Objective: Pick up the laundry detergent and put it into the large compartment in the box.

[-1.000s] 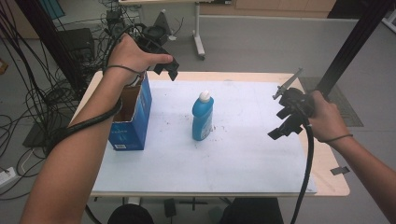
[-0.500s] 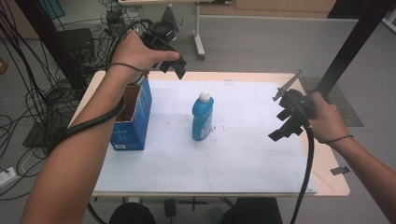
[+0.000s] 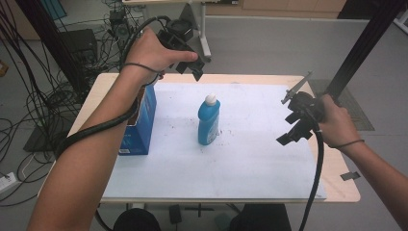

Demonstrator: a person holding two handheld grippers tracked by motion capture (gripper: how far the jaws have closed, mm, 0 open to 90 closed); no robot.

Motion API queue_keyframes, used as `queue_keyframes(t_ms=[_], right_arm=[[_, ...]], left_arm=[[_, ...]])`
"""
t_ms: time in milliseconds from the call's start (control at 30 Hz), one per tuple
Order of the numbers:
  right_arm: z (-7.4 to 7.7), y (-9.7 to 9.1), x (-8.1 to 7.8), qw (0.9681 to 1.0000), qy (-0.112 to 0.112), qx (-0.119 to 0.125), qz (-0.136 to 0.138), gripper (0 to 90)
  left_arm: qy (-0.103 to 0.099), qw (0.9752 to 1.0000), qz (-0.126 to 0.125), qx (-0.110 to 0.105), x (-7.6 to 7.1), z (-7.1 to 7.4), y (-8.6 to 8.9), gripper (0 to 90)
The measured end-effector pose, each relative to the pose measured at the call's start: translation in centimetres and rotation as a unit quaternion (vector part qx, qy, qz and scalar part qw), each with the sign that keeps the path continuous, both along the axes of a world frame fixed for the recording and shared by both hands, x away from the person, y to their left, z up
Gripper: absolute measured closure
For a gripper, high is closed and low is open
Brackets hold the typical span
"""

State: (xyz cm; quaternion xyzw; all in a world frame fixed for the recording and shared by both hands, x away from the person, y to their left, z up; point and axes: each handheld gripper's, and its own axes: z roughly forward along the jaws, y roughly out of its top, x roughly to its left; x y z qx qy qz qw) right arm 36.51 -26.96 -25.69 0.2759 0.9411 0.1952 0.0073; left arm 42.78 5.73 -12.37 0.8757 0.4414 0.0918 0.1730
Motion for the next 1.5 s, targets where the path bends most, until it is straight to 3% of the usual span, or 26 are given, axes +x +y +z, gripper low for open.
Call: queue_keyframes(t_ms=[400,800,1500], right_arm=[[0.0,-0.2,-0.1,1.0,0.002,0.004,-0.003,7.5],[-0.2,-0.1,-0.1,1.0,0.005,0.002,-0.005,7.5],[-0.4,0.0,-0.2,1.0,0.008,0.002,-0.004,7.5]], left_arm=[[0.004,0.9997,-0.023,-0.005,-0.2,-0.3,-2.9,8.8],[0.007,0.9993,-0.036,-0.003,-0.1,-0.9,-4.5,8.3],[0.007,0.9996,-0.029,0.002,0.4,-3.0,-5.1,8.5]])
